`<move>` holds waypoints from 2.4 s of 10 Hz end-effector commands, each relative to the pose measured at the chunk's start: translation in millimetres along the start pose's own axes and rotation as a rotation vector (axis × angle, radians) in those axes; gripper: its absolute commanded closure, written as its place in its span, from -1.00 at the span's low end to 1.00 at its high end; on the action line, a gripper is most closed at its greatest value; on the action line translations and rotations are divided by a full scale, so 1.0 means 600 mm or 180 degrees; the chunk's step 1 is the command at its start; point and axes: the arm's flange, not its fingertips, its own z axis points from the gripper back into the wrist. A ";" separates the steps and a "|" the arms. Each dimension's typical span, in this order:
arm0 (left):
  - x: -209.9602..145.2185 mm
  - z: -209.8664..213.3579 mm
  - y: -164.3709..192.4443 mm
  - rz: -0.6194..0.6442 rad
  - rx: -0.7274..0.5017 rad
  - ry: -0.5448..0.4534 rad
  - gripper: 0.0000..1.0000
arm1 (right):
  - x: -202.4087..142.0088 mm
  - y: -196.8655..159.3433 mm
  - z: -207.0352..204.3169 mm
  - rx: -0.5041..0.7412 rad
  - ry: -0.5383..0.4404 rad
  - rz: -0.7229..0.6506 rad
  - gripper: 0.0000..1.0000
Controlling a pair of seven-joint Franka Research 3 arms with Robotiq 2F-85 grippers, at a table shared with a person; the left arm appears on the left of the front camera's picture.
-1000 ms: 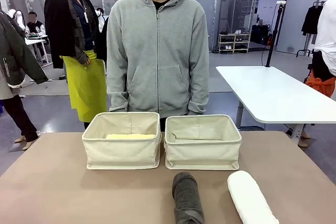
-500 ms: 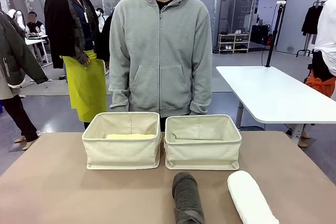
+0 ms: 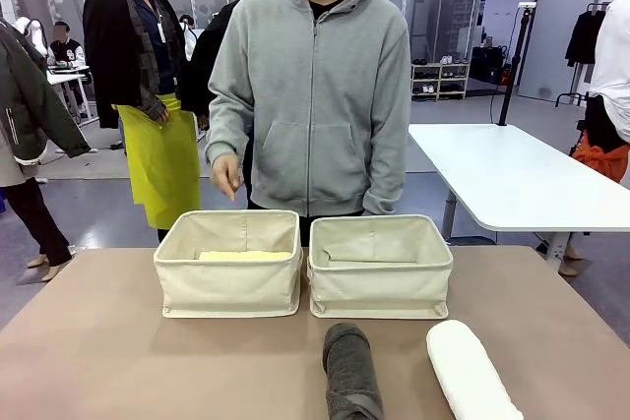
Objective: Divide the towels into two baskets.
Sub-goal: Pick up one hotel-folded towel from the bottom of the table and place it in the Fabric basket indicated by the person.
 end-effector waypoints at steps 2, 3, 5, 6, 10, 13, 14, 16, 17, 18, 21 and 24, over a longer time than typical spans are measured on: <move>-0.002 0.005 -0.008 -0.0022 0.0020 0.0017 -1.00 | -0.002 0.005 0.002 0.0031 -0.0014 0.0023 -1.00; -0.002 0.005 -0.008 -0.0022 0.0020 0.0017 -1.00 | -0.002 0.005 0.002 0.0031 -0.0014 0.0023 -1.00; -0.002 0.005 -0.008 -0.0022 0.0020 0.0017 -1.00 | -0.002 0.005 0.002 0.0031 -0.0014 0.0023 -1.00; -0.002 0.005 -0.008 -0.0022 0.0020 0.0017 -1.00 | -0.002 0.005 0.002 0.0031 -0.0014 0.0023 -1.00; -0.002 0.005 -0.008 -0.0022 0.0020 0.0017 -1.00 | 0.000 0.000 0.000 0.0000 0.0000 0.0000 -1.00; -0.002 0.005 -0.008 -0.0022 0.0020 0.0017 -1.00 | 0.010 0.090 -0.151 -0.0674 0.0607 0.0259 -1.00; -0.002 0.005 -0.008 -0.0022 0.0020 0.0017 -1.00 | -0.002 0.118 -0.203 -0.0886 0.0774 0.0361 -1.00; -0.002 0.005 -0.008 -0.0022 0.0020 0.0017 -1.00 | -0.031 0.153 -0.286 -0.1117 0.1000 0.0523 -1.00; -0.002 0.005 -0.008 -0.0022 0.0020 0.0017 -1.00 | -0.049 0.166 -0.332 -0.1312 0.1050 0.0574 -1.00; -0.002 0.005 -0.008 -0.0022 0.0020 0.0017 -1.00 | -0.069 0.178 -0.376 -0.1475 0.1052 0.0617 -1.00; -0.002 0.005 -0.008 -0.0022 0.0020 0.0017 -1.00 | -0.126 0.201 -0.489 -0.1722 0.1229 0.0705 -1.00; -0.002 0.005 -0.008 -0.0022 0.0020 0.0017 -1.00 | -0.153 0.203 -0.555 -0.2068 0.1269 0.0766 -1.00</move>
